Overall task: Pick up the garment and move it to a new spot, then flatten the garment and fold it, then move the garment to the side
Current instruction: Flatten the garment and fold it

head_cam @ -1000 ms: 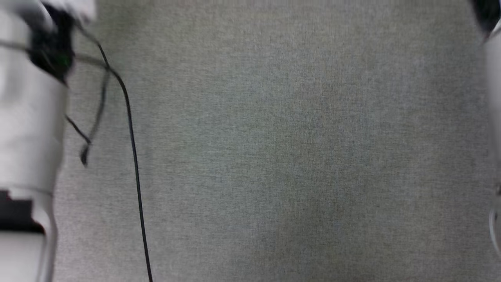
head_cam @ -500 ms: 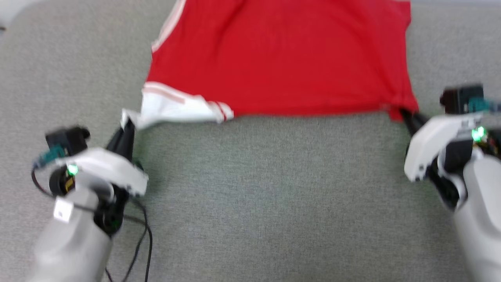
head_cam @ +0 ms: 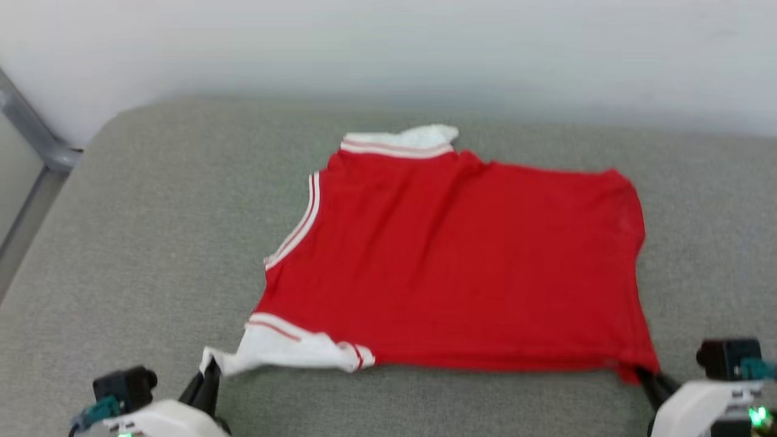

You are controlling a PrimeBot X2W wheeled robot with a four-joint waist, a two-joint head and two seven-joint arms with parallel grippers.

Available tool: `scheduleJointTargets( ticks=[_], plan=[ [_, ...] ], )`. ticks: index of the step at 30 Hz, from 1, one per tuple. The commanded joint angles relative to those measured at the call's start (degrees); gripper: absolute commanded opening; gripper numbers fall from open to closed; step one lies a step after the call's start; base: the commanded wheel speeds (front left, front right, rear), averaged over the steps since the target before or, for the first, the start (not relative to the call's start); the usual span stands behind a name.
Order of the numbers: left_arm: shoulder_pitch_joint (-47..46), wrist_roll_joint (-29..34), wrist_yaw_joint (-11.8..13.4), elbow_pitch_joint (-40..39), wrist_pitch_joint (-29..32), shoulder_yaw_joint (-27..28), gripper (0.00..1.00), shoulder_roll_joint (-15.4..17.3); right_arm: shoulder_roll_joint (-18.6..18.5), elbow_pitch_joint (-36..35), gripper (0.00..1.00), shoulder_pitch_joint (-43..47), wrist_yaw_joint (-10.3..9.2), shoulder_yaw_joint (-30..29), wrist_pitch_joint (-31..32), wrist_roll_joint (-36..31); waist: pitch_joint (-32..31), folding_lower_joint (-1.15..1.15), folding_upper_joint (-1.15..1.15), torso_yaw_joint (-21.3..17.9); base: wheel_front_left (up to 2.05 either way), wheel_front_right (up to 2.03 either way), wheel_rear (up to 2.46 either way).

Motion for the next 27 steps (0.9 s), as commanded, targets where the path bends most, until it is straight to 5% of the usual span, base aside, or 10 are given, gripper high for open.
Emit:
scheduleJointTargets(
  ticks=[1, 12, 18, 27],
  plan=[
    [3.4, -0.5, 2.0, -3.0, 1.0, 0.5, 0.0, 1.2, 1.1, -2.4, 0.0, 3.7, -0.14, -1.2, 1.4, -0.5, -2.3, 0.03, 0.0, 0.9, 0.0, 0.0, 0.0],
    [18.3, -2.9, 11.8, -22.6, 6.5, 3.2, 0.0, 5.7, 5.8, -13.9, 0.0, 19.1, -0.14, -5.5, 9.4, -1.9, -5.7, 0.03, 0.0, 1.8, 0.0, 0.0, 0.0],
    [15.2, -1.7, 11.9, -25.8, 7.9, 2.8, 0.0, 7.0, 4.6, -15.2, 0.0, 17.1, -0.13, -4.8, 12.0, -2.0, -5.3, 0.03, 0.0, 0.9, 0.0, 0.0, 0.0],
    [0.7, 0.7, 7.0, -19.9, 9.1, -0.4, 0.0, 5.1, 0.7, -13.6, 0.0, 6.5, -0.12, -0.9, 15.7, -4.3, 0.4, 0.03, 0.0, -0.8, 0.0, 0.0, 0.0]
  ],
)
